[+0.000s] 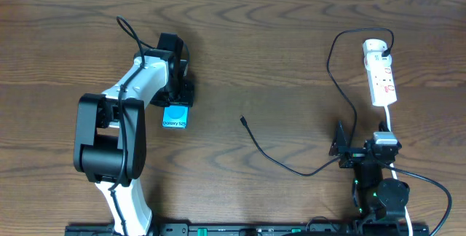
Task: Plug charger to phone and switch on socket
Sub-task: 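Lower the left gripper and close it on the phone's bottom edge, then lift the phone with the left gripper and tilt it upright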
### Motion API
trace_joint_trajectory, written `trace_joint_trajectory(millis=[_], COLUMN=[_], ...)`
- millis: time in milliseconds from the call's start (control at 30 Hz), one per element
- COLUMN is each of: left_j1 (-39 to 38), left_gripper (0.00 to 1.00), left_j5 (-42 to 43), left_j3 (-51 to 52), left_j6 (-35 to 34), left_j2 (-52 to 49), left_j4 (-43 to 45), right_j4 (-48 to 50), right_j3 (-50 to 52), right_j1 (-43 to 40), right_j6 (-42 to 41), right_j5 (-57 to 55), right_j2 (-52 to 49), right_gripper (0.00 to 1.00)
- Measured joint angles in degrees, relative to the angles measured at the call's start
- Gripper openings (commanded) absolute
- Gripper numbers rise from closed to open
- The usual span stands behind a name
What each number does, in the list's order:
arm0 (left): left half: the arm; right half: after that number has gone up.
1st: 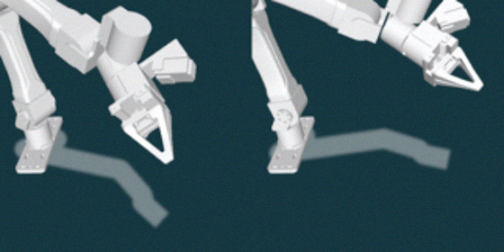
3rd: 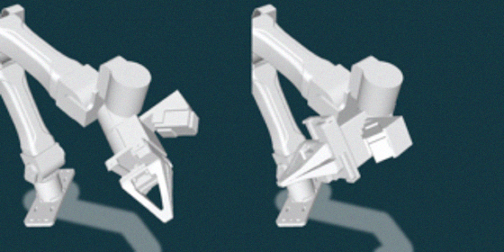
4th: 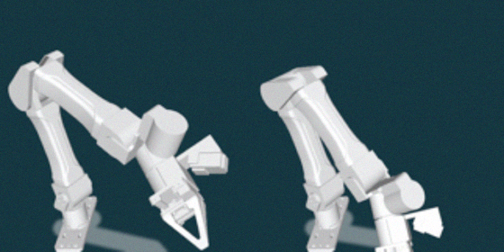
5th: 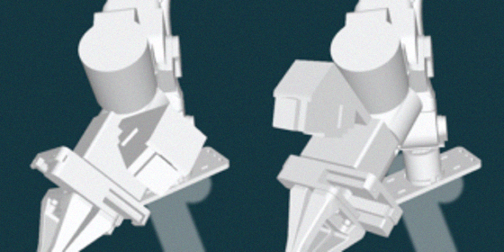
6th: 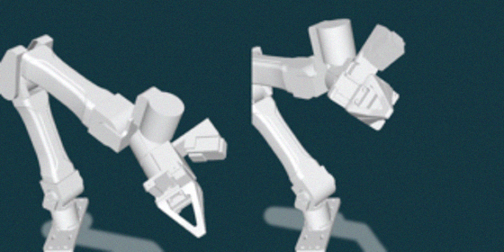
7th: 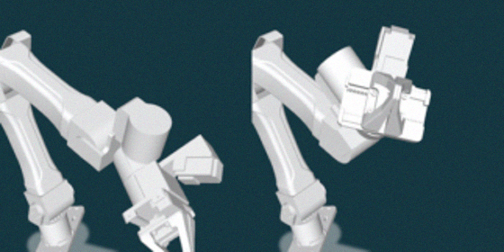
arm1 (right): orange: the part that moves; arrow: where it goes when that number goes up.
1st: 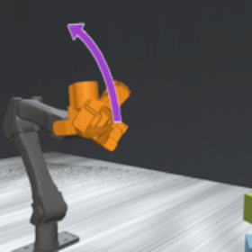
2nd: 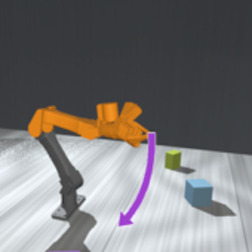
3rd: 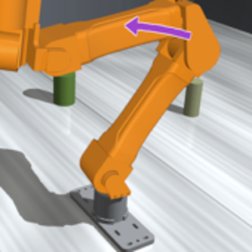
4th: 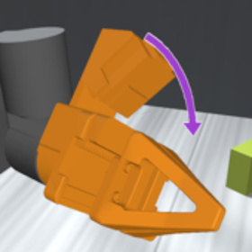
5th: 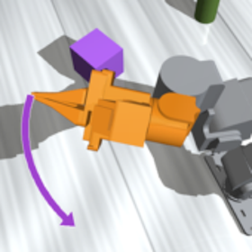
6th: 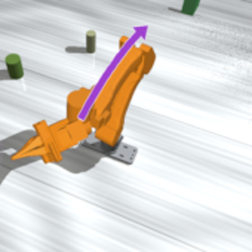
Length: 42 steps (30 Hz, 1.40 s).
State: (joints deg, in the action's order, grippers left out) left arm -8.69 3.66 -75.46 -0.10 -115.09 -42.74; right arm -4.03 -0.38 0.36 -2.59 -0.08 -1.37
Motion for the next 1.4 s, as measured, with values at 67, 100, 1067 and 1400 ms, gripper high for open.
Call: trace_joint_trajectory(millis=[67,100,1067,1400], left_j1=[0.0,0.0,0.0,0.0], left_gripper=[0.68,0.67,0.15,0.08], left_j5=[0.0,0.0,0.0,0.0], left_j3=[0.02,0.02,0.02,0.02], left_j6=[0.0,0.0,-0.02,-0.02], left_j2=[0.0,0.0,0.0,0.0], left_j4=[0.0,0.0,0.0,0.0], right_j4=[-0.02,-0.02,-0.02,-0.02], right_j3=[0.0,0.0,0.0,0.0], right_j1=[0.0,0.0,0.0,0.0], right_j6=[0.0,0.0,0.0,0.0], right_j5=[0.0,0.0,0.0,-0.02], right_j2=[0.0,0.0,0.0,0.0], right_gripper=[0.99,0.99,0.99,0.99])
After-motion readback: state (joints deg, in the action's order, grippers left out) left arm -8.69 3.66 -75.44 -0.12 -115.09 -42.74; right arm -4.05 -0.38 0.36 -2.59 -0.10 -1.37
